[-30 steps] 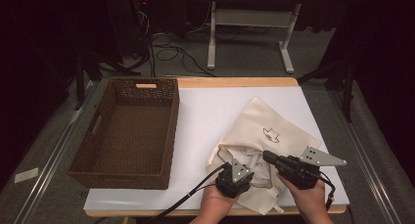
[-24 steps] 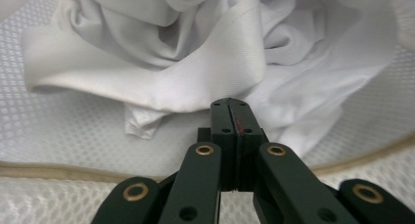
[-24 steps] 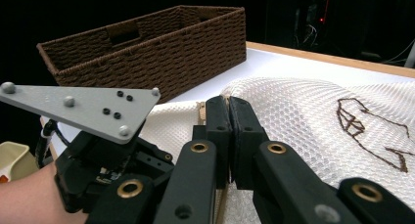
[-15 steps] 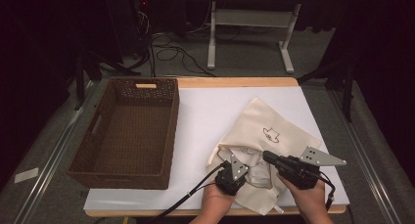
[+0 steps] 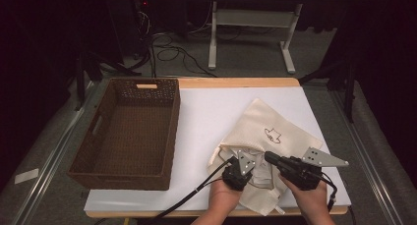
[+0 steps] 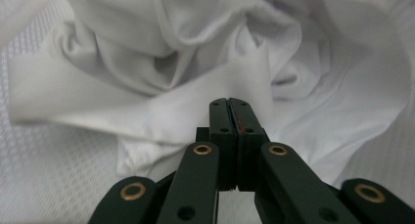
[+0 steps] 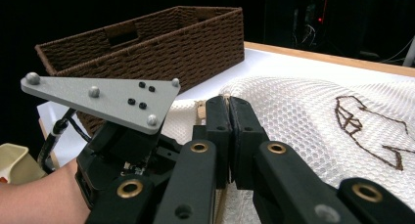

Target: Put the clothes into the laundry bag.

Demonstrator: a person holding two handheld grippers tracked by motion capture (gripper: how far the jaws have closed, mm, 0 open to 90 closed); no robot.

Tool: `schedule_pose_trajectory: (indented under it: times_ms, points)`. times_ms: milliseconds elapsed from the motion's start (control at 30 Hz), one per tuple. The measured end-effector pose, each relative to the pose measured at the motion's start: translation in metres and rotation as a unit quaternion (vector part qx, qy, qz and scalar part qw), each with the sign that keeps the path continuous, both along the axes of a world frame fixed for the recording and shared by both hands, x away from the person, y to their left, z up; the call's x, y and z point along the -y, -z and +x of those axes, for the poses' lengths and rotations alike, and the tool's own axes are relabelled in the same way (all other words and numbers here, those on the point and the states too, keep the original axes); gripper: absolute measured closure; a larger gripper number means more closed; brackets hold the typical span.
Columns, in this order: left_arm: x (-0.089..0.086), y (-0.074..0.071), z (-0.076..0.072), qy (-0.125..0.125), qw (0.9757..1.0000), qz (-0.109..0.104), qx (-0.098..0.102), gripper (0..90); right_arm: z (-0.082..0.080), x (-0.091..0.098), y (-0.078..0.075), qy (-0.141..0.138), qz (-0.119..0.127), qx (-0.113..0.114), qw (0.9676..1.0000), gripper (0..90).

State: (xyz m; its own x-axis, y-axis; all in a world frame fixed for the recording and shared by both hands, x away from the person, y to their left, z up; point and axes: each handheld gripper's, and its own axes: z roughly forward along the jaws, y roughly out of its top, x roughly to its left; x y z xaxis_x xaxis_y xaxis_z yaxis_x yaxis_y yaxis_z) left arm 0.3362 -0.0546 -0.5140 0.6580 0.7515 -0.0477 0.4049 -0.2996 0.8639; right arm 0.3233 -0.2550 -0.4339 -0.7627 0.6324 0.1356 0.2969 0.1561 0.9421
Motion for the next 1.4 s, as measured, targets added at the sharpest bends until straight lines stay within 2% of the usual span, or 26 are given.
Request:
schedule_pose_trajectory:
  times_ms: [200,300,433,700,833,900,1067,1400]
  points:
    - [-0.014,-0.005,-0.013,0.014,0.9998,-0.01,0.006,76.9,0.0,0.002,0.001,-0.001,0.0,-0.001,1.0,89.6]
    - [-0.03,-0.012,-0.021,0.018,0.9997,-0.015,0.01,67.4,-0.001,0.001,0.0,0.002,0.0,0.0,1.0,89.6]
    - [-0.052,-0.02,-0.03,0.02,0.9994,-0.021,0.016,59.1,-0.001,0.001,0.0,0.001,0.001,0.002,1.0,89.5]
    - [-0.095,-0.025,-0.039,-0.001,0.9995,-0.028,0.017,45.8,-0.002,0.001,0.0,0.002,-0.001,-0.001,1.0,89.4]
    - [-0.113,-0.027,-0.042,-0.008,0.9997,-0.018,0.017,42.8,-0.003,0.001,0.001,0.003,-0.004,-0.002,1.0,89.4]
    - [-0.118,-0.026,-0.044,-0.01,0.9996,-0.013,0.022,42.1,-0.003,0.0,0.001,0.003,-0.005,-0.001,1.0,89.4]
    - [-0.122,-0.019,-0.048,-0.005,0.9993,-0.019,0.032,40.9,-0.004,0.0,0.002,0.001,-0.01,-0.001,1.0,89.1]
    - [-0.125,-0.021,-0.047,-0.01,0.9993,-0.023,0.027,39.0,-0.004,0.001,0.003,-0.002,-0.012,-0.003,0.9999,88.8]
